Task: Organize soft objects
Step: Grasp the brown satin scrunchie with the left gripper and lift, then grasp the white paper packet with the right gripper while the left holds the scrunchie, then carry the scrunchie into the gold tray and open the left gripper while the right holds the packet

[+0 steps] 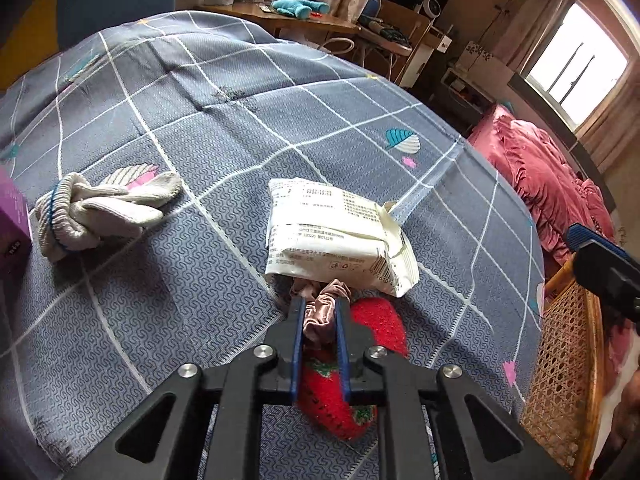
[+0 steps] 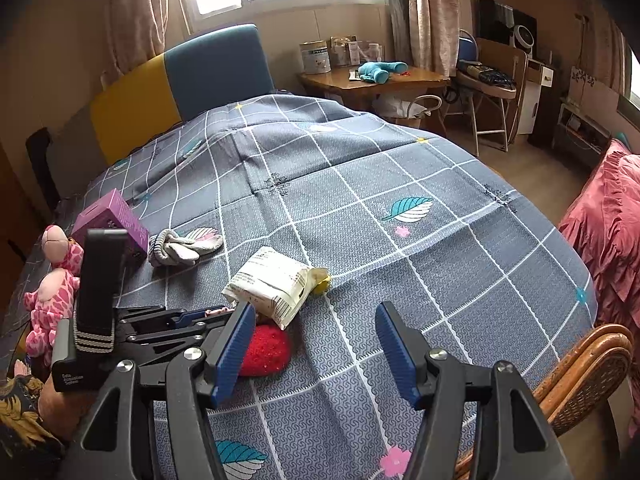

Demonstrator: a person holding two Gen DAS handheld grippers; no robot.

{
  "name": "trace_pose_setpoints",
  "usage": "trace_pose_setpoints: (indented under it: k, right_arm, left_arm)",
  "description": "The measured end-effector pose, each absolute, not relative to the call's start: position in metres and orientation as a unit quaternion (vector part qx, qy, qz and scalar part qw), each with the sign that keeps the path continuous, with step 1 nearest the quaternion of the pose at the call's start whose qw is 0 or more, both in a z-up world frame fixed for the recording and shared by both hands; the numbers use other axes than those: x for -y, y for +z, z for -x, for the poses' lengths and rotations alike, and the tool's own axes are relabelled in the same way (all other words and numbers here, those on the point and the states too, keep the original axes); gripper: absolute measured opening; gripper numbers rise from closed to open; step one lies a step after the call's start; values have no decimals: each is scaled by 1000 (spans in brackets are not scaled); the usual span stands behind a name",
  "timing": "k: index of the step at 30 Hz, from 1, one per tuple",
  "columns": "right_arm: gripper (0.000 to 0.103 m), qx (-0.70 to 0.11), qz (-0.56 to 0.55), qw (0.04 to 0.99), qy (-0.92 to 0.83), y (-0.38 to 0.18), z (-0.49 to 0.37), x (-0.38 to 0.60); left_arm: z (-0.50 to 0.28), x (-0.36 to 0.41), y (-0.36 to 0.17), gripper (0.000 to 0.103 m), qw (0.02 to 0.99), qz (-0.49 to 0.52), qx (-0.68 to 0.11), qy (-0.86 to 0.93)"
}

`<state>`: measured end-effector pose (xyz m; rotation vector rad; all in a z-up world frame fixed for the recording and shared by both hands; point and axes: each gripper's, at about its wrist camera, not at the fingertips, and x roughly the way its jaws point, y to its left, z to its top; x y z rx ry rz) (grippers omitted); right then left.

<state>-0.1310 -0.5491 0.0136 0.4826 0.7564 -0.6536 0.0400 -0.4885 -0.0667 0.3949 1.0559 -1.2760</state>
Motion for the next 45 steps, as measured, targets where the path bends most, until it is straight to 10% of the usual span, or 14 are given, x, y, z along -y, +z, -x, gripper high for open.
trace_pose_setpoints:
  k: [20,33,39,45]
  right_arm:
    - [72,-554,-48,828,-71,-40,-1,559]
    - [84,-640,43,767,-33,-84,-51,566]
    - [58,-615,26,786,-59,-87,-52,569]
    - [54,-572,2,813,-112,-64,-48,574]
  left_arm:
    - [-70,268,-62,14,733,-113,-474,-474]
    - [-68,265,-79,15,727,-110,-483,-476]
    - [-69,266,-84,16,733,-107,-487,-464]
    - [-63,263,-79,15,750,-102,-478,-445]
